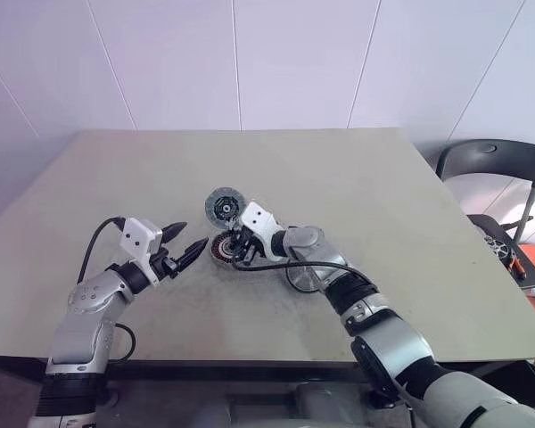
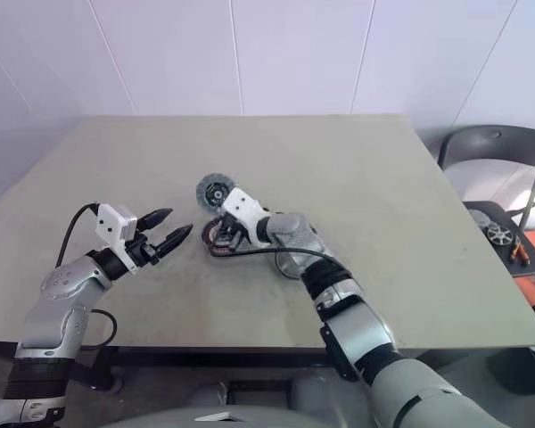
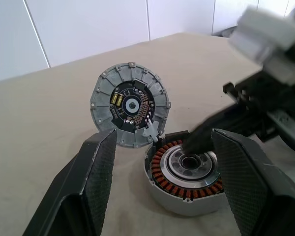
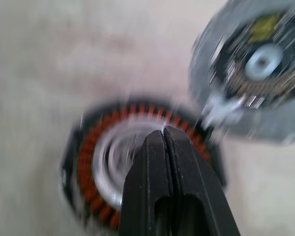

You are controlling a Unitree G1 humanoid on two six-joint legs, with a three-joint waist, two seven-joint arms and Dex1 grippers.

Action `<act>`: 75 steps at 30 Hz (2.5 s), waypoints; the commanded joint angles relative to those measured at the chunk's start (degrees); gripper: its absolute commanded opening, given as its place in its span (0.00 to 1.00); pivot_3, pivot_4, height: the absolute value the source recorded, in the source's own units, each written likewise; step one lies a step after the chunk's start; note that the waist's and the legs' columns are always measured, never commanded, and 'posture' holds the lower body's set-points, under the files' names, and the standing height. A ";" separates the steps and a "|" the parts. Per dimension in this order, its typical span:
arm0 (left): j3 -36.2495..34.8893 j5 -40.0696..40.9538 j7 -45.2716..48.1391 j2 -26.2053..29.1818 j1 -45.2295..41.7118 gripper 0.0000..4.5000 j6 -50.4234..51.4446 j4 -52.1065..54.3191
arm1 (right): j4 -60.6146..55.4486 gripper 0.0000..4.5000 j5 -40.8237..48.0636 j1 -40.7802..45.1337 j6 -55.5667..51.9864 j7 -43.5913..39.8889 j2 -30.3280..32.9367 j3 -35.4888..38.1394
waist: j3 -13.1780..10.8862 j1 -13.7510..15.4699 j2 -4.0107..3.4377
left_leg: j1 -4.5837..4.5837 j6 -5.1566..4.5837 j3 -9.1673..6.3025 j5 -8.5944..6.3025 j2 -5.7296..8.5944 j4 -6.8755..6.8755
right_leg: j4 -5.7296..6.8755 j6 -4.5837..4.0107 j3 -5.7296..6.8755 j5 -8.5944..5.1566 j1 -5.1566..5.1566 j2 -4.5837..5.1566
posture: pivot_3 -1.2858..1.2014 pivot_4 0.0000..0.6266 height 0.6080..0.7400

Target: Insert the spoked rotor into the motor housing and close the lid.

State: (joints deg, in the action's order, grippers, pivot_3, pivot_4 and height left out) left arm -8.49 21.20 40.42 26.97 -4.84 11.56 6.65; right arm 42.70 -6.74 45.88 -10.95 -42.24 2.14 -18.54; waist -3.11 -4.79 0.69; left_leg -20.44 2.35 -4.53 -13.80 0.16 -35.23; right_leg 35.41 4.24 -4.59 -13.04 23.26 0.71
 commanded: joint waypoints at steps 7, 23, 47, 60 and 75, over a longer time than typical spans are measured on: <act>-1.93 0.04 -0.79 1.81 -1.29 0.72 -1.00 1.73 | -6.59 0.01 9.52 3.99 -0.53 -2.42 1.18 9.34 | -0.01 -0.70 -0.01 | -0.02 0.00 -0.02 0.00 0.00 0.00 | -0.01 0.00 0.00 0.00 -0.02 0.00 | 0.52 0.00 1.00; 0.28 1.16 4.11 1.69 -0.33 0.72 -2.28 0.33 | -27.24 0.14 9.91 -2.89 -13.36 -27.41 31.30 3.83 | -0.08 -0.83 -0.03 | 0.00 0.00 0.08 0.00 0.00 -0.02 | -0.12 0.00 -0.02 -0.02 -0.01 0.01 | 0.52 0.00 1.00; 0.20 -0.78 3.96 1.89 -1.23 0.72 -4.05 -2.47 | -37.85 0.90 8.03 -8.57 -21.68 -29.29 34.98 -6.17 | -0.10 -0.63 0.00 | -0.08 0.00 0.07 -0.01 0.01 0.00 | -0.23 0.01 0.00 -0.02 0.01 0.04 | 0.52 0.00 1.00; 0.01 -0.82 3.94 2.20 -1.20 0.72 -4.24 -2.36 | -31.77 0.76 2.01 -7.27 -15.78 -24.75 30.86 -8.45 | -0.02 -0.96 0.15 | 0.08 0.00 0.08 -0.01 -0.02 -0.12 | -0.12 0.00 0.00 -0.02 -0.10 0.01 | 0.52 0.00 1.00; -0.94 -0.57 4.03 3.12 -1.26 0.72 -4.71 -2.85 | -32.99 0.76 8.30 -3.69 -16.30 -25.98 25.67 -3.03 | -0.07 -0.63 0.09 | -0.02 0.00 0.07 -0.01 -0.02 -0.05 | -0.05 0.01 0.01 0.00 0.05 0.01 | 0.52 0.00 1.00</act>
State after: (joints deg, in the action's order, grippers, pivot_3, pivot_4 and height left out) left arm -7.64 20.41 44.47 29.11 -5.21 8.09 3.19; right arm 10.64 -0.09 39.76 -27.60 -68.24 28.35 -23.89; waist -3.18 -5.42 0.78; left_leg -20.46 2.35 -4.46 -13.81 0.14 -35.28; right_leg 35.35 4.26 -4.58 -13.05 23.31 0.72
